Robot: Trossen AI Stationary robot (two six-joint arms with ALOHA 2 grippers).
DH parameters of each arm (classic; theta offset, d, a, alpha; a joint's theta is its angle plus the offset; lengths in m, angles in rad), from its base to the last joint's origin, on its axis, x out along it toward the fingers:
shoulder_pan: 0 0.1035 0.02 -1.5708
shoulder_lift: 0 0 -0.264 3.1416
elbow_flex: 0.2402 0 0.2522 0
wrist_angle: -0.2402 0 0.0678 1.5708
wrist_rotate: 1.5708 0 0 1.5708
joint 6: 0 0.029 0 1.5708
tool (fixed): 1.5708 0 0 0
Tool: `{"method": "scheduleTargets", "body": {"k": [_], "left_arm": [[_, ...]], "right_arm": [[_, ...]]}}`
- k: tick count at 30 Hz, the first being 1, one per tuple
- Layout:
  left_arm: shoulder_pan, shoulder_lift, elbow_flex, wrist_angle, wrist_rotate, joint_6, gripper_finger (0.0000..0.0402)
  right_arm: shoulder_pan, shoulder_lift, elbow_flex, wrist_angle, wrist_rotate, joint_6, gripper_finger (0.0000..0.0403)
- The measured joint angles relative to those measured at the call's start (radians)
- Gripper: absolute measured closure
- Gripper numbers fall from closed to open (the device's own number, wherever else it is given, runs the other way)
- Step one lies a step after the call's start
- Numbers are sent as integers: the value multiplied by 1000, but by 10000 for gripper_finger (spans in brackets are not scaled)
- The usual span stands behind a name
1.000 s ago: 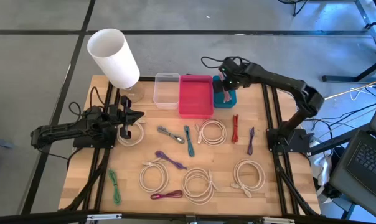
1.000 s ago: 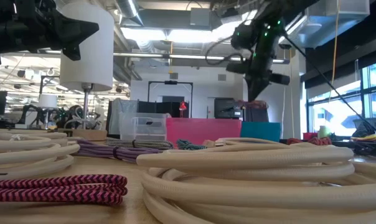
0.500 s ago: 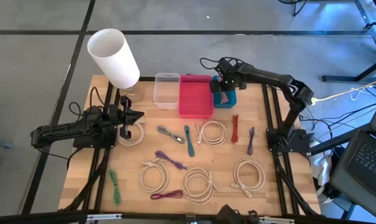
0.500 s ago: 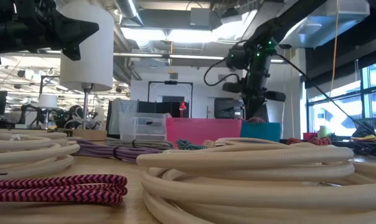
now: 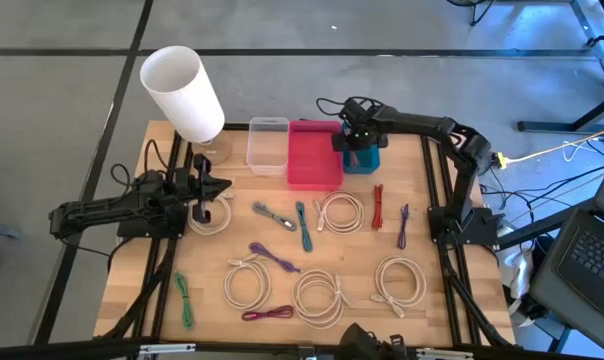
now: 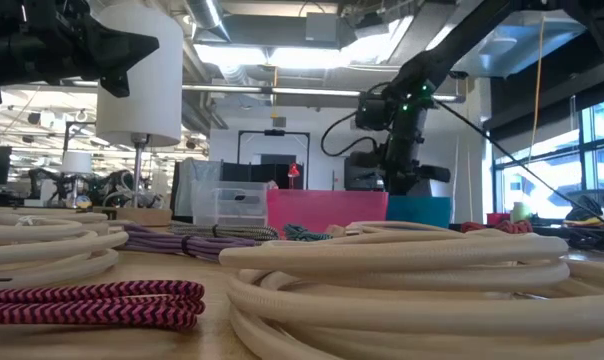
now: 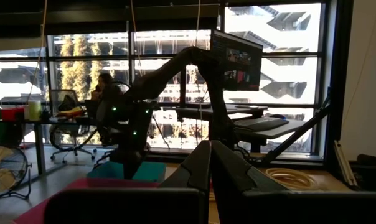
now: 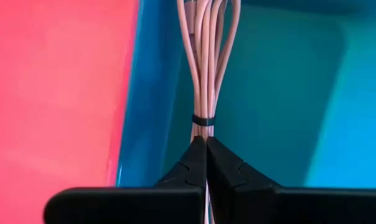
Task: Pick & Place USB Port
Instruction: Put the pink charger cable into the blue bin, then put the brown HDMI cable into the red bin
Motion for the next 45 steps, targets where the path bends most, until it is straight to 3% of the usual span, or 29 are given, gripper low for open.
{"method": "scheduleTargets", "body": {"k": [17, 28, 35, 41, 45], "left_arm": [[0, 0, 0, 0, 2, -2, 397], [0, 0, 0, 0, 2, -8, 398], [0, 0, 0, 0, 1, -9, 398], [0, 0, 0, 0, 1, -9, 397], [0, 0, 0, -1, 1, -9, 397]], "right_arm": [[-2, 78, 0, 57, -6, -27, 396], [-2, 69, 0, 50, 1, -91, 279], [14, -16, 0, 17, 51, -102, 224], [67, -148, 0, -45, 91, -113, 223], [162, -253, 0, -90, 91, -181, 232]]}}
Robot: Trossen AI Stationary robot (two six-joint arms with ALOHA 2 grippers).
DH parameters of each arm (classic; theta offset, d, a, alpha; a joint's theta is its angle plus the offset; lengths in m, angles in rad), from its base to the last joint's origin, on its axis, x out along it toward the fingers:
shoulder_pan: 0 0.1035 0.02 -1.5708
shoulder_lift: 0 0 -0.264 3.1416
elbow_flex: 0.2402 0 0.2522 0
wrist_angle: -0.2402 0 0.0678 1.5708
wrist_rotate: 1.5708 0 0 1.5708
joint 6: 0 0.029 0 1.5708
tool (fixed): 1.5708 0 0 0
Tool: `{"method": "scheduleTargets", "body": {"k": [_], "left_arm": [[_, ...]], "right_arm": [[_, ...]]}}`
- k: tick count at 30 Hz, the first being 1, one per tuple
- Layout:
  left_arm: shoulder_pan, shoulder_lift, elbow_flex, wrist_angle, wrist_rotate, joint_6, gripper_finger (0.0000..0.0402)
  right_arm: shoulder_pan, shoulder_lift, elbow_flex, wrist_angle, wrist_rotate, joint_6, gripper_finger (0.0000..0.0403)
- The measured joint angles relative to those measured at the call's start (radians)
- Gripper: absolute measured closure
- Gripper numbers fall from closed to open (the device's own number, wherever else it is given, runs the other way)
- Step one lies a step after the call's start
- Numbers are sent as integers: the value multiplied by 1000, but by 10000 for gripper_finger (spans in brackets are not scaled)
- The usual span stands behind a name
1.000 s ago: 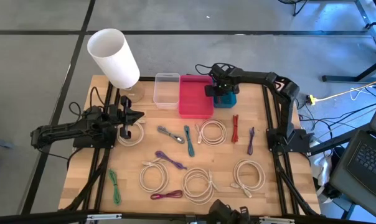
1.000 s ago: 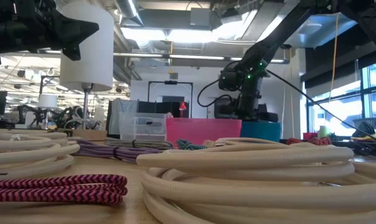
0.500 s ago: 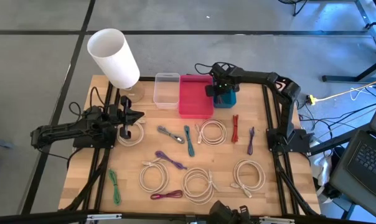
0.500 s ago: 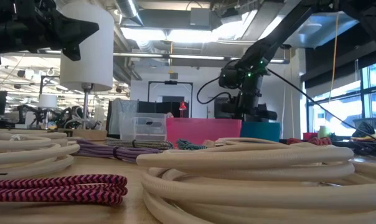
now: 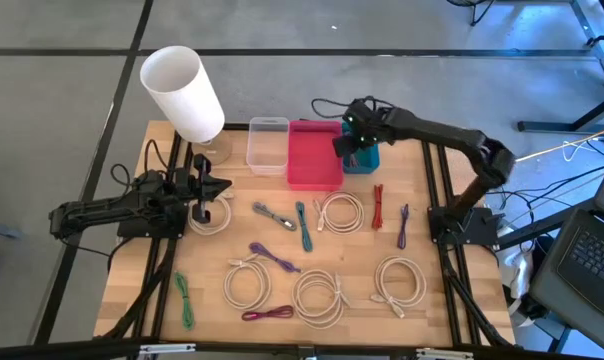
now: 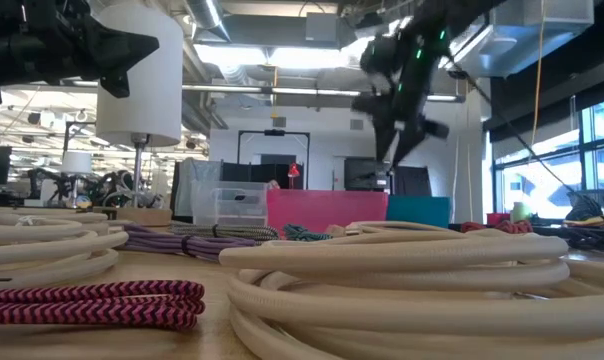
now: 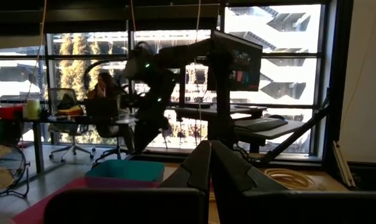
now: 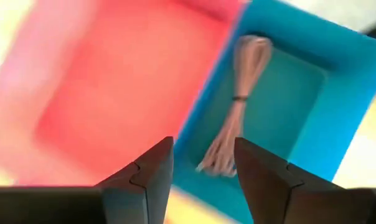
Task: Pick & Place USB Port
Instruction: Put the brown HDMI cable into the red bin
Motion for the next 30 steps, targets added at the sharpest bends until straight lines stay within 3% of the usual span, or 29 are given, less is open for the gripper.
{"method": "scheduleTargets", "body": {"k": [6, 10, 16, 21, 30], "left_arm": [[0, 0, 0, -6, 0, 0, 397], [0, 0, 0, -6, 0, 0, 397], [0, 0, 0, -4, -1, 0, 398], [0, 0, 0, -2, -1, 1, 398], [0, 0, 0, -3, -1, 1, 398]], "right_arm": [[226, -83, 0, -122, -54, -84, 240], [384, -81, 0, -198, -57, -83, 240], [561, -50, -28, -179, -25, -79, 240], [622, 1, -70, -171, -12, -78, 240], [629, 108, -126, -100, -11, -96, 240]]}}
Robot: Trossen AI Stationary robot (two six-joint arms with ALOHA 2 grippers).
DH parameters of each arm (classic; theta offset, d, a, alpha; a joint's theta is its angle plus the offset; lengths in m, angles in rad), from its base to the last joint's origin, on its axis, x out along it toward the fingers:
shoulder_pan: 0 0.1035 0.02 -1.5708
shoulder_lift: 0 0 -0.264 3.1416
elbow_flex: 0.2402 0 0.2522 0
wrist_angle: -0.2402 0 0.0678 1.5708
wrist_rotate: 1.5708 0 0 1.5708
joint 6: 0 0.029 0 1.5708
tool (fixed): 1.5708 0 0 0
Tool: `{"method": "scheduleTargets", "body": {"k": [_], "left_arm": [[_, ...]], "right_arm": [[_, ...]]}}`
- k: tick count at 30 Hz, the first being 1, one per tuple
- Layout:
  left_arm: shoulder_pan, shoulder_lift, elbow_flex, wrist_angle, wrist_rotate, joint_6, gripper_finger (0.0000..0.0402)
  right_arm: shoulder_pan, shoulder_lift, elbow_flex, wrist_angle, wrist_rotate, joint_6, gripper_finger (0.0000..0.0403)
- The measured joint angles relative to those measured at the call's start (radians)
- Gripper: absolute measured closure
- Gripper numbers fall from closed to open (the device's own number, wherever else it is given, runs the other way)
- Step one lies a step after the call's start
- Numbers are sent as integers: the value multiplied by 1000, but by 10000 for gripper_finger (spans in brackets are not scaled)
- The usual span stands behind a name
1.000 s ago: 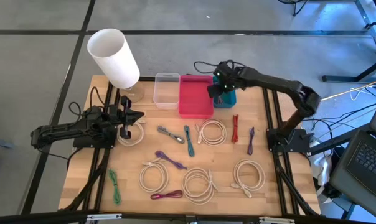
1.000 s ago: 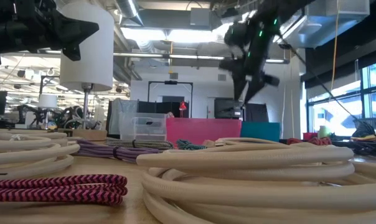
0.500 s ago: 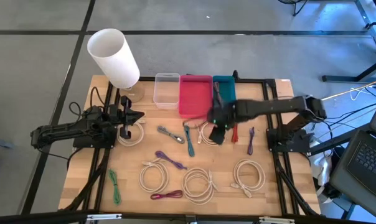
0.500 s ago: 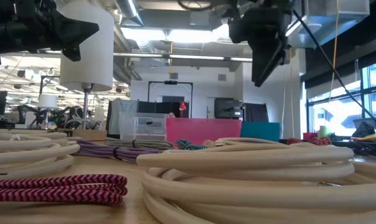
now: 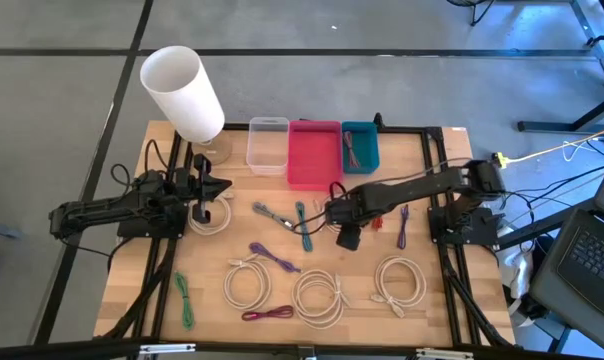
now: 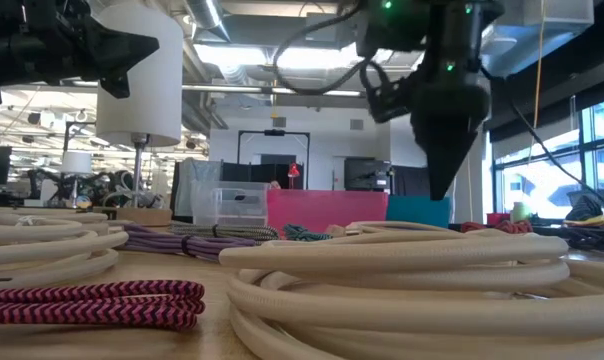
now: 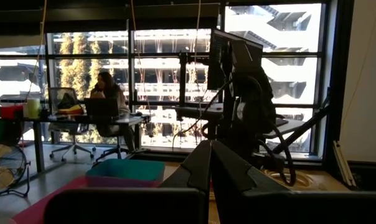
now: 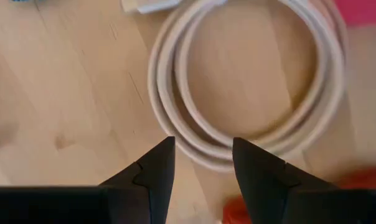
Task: Pick & Place USB Port
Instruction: Put the brown HDMI cable into the red bin
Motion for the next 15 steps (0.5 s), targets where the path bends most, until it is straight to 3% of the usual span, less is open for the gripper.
{"method": "scheduleTargets", "body": {"k": [7, 15], "left_arm": [[0, 0, 0, 0, 0, 0, 398], [0, 0, 0, 0, 0, 0, 398]], "right_arm": [[0, 63, -28, 148, -27, -60, 240], [-3, 125, -32, 201, -35, -64, 240]]}}
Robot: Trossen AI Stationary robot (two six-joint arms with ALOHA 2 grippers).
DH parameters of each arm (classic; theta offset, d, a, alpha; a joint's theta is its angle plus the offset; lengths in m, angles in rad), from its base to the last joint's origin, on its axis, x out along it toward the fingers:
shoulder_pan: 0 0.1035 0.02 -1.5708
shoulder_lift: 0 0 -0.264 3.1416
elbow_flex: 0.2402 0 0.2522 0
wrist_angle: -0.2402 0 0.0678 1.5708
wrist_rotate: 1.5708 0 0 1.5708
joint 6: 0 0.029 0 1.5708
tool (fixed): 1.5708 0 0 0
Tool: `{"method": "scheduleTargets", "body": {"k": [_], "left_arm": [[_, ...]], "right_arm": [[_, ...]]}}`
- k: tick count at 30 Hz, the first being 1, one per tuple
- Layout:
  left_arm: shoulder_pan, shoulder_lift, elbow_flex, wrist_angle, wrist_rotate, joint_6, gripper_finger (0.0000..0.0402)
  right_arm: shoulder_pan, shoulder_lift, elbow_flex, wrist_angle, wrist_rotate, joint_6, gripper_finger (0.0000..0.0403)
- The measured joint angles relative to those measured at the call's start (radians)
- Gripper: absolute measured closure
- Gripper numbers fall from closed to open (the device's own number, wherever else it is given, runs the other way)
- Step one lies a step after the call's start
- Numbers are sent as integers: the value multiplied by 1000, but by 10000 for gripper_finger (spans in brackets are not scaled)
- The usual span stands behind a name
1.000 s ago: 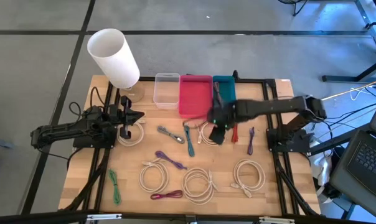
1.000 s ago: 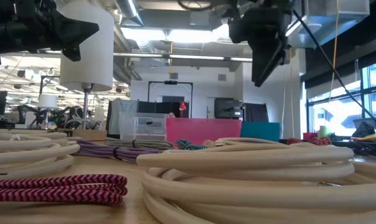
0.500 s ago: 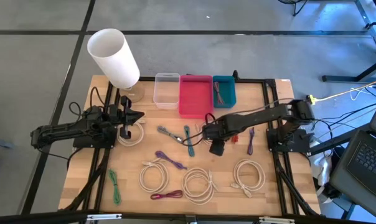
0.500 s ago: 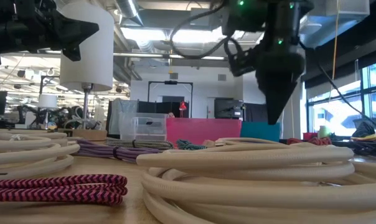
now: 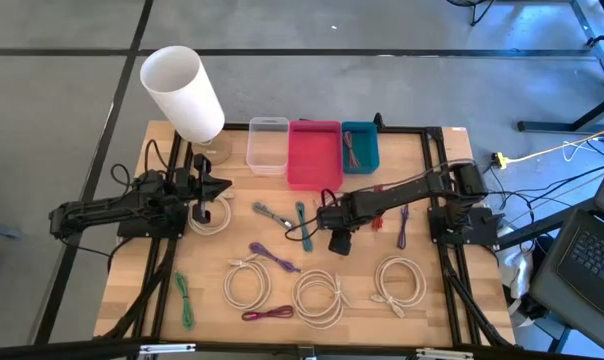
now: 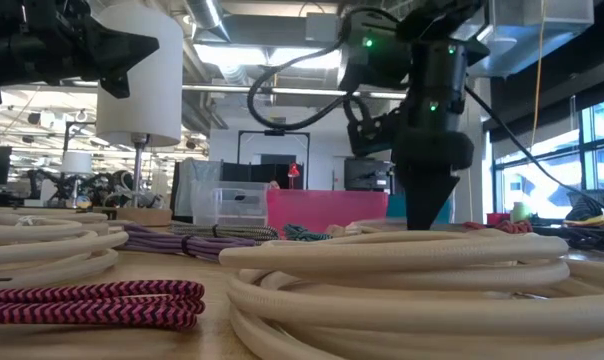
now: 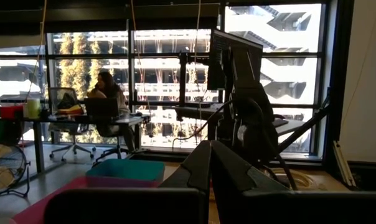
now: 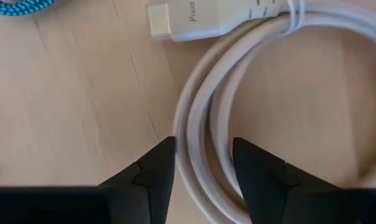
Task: Pick & Place USB Port
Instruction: Put the brown HDMI cable into the red bin
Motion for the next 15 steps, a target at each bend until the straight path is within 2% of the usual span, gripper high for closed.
{"method": "scheduleTargets", "body": {"k": [8, 11, 15], "left_arm": [[0, 0, 0, 0, 0, 0, 397], [0, 0, 0, 0, 0, 0, 398], [0, 0, 0, 0, 0, -1, 398]], "right_arm": [[0, 33, 4, 6, -3, 1, 250], [0, 31, 4, 9, -12, 5, 289], [-2, 30, 12, -3, -27, 13, 367]]}}
